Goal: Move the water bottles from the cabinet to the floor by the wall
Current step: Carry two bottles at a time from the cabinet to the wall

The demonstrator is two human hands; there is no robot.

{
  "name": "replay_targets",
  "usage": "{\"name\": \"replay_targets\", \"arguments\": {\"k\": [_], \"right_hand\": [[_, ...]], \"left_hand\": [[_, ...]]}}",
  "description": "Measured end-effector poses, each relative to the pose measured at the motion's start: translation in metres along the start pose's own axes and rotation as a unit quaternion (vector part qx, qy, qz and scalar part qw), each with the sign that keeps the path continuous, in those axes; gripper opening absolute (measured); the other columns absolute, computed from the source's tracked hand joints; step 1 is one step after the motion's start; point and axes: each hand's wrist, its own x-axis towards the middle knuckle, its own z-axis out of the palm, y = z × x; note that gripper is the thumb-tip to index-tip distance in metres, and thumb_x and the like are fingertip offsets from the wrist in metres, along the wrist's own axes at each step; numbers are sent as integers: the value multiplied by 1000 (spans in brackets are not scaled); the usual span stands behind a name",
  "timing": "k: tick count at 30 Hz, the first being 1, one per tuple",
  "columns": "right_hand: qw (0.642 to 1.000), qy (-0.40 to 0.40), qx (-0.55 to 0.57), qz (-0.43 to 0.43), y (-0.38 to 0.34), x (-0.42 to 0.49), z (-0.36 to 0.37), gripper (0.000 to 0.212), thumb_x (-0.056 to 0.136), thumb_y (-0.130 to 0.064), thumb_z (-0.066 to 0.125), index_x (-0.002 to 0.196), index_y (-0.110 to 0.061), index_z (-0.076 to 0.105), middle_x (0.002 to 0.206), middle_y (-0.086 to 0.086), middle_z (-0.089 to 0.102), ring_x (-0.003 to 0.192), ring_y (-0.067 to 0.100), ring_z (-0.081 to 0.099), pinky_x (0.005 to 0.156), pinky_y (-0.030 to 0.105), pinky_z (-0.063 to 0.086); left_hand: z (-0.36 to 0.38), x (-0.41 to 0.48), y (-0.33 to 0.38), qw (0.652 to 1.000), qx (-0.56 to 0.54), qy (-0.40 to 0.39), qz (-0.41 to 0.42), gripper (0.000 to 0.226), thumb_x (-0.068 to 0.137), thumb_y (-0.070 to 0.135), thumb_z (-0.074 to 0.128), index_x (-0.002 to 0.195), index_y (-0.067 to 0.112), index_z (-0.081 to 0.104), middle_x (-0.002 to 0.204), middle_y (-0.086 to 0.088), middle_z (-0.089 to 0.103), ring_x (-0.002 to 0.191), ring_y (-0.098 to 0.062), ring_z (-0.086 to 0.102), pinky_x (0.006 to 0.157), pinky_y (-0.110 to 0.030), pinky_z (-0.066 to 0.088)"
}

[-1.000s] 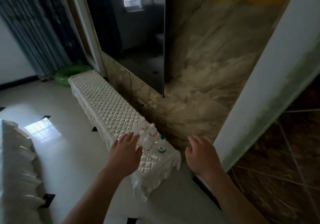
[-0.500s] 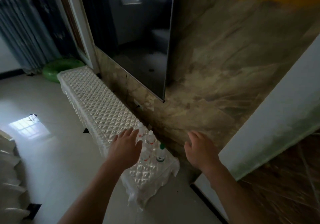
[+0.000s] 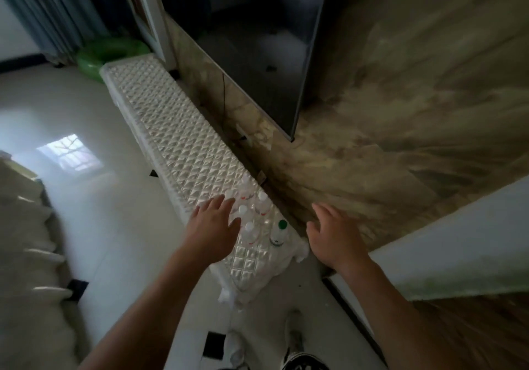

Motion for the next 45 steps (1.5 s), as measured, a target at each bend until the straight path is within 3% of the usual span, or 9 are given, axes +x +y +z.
{"name": "replay_targets", "arguments": {"k": [8, 18, 29, 32, 38, 45], "right_hand": [[997, -57, 46, -16, 18, 67, 34, 63, 96, -44, 47, 151, -19, 32, 156, 2, 33, 143, 20, 30, 116, 39, 29], [985, -79, 153, 14, 53, 134, 132, 79, 83, -49, 67, 149, -22, 33, 152, -1, 37, 138, 17, 37, 105, 29, 32], [959, -81, 264, 66, 109, 169, 255, 89, 72, -43, 80, 146, -22, 35, 146, 0, 44, 133, 14, 42, 106, 36, 41], [959, -89, 262, 62, 120, 173, 279, 92, 70, -46, 81, 146, -25, 33, 147, -1, 43, 131, 11, 41, 105, 41, 45], [959, -70, 266, 68, 133, 177, 320, 93, 64, -57, 81, 141, -25, 40, 137, -2, 53, 125, 12, 52, 100, 37, 49], [962, -35, 268, 42, 137, 179, 344, 87, 67, -49, 83, 139, -19, 44, 132, -3, 54, 118, 10, 55, 98, 36, 51]], "left_hand": [[49, 31, -15, 996, -44, -43, -62, 68, 90, 63, 48, 148, 31, 32, 156, 1, 34, 139, -23, 38, 113, -44, 36], [143, 64, -49, 971, -201, -47, -118, 79, 79, 56, 69, 146, 36, 33, 149, 9, 41, 130, -12, 46, 105, -37, 46], [273, 90, -85, 925, -323, -29, -201, 86, 68, 50, 81, 142, 36, 39, 141, 15, 45, 122, -5, 49, 100, -38, 50], [300, 95, -89, 919, -336, -17, -206, 85, 67, 50, 81, 141, 37, 40, 139, 14, 46, 122, -6, 49, 99, -40, 51], [336, 102, -89, 916, -344, -5, -206, 84, 68, 52, 79, 140, 38, 38, 139, 11, 45, 122, -7, 48, 98, -39, 51], [356, 109, -84, 920, -330, 47, -206, 79, 69, 41, 82, 137, 30, 43, 131, 10, 51, 114, -6, 51, 92, -40, 54]]}}
